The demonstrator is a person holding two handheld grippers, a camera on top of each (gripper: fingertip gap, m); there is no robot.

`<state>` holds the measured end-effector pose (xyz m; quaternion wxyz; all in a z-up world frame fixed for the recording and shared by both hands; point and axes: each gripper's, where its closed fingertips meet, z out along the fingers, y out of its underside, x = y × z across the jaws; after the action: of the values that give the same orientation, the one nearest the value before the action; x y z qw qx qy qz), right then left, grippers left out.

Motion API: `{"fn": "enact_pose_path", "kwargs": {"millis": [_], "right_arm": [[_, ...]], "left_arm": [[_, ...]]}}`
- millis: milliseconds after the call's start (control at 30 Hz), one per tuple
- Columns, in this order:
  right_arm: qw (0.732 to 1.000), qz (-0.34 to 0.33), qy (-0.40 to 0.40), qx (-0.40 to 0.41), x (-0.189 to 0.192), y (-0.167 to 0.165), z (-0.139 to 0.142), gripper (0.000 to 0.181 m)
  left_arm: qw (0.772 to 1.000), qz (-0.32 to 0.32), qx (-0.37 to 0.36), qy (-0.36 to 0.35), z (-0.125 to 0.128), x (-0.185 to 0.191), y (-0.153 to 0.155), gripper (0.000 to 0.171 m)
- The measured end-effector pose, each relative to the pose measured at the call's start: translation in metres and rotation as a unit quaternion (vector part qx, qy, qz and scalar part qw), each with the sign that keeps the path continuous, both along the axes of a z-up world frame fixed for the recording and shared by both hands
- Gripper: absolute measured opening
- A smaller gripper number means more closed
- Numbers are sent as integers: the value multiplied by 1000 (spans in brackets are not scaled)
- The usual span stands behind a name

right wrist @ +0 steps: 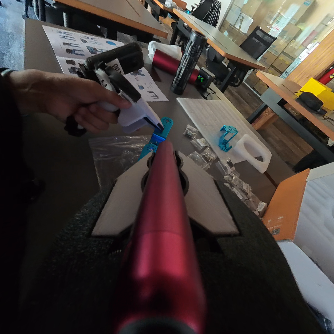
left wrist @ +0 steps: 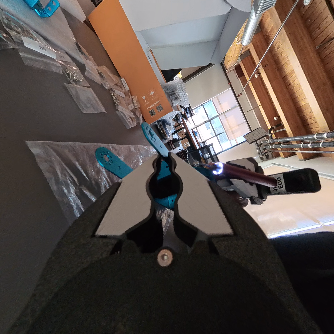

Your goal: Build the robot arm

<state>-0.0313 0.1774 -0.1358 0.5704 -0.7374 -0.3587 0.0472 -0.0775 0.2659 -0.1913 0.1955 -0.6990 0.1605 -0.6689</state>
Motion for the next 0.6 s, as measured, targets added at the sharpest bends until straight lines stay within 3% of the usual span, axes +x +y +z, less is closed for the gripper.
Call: {"fn": "enact_pose_path", "kwargs": {"millis": [133,600], "right_arm": [[1000,1,3,12,0,1,-1,22],[997,46,-10,-63,-13,-7,1,20]], "left_arm": [[1000,2,6,-10,5,-1,-1,5],[999,-23,5,-41,20,1,-6,2]]}}
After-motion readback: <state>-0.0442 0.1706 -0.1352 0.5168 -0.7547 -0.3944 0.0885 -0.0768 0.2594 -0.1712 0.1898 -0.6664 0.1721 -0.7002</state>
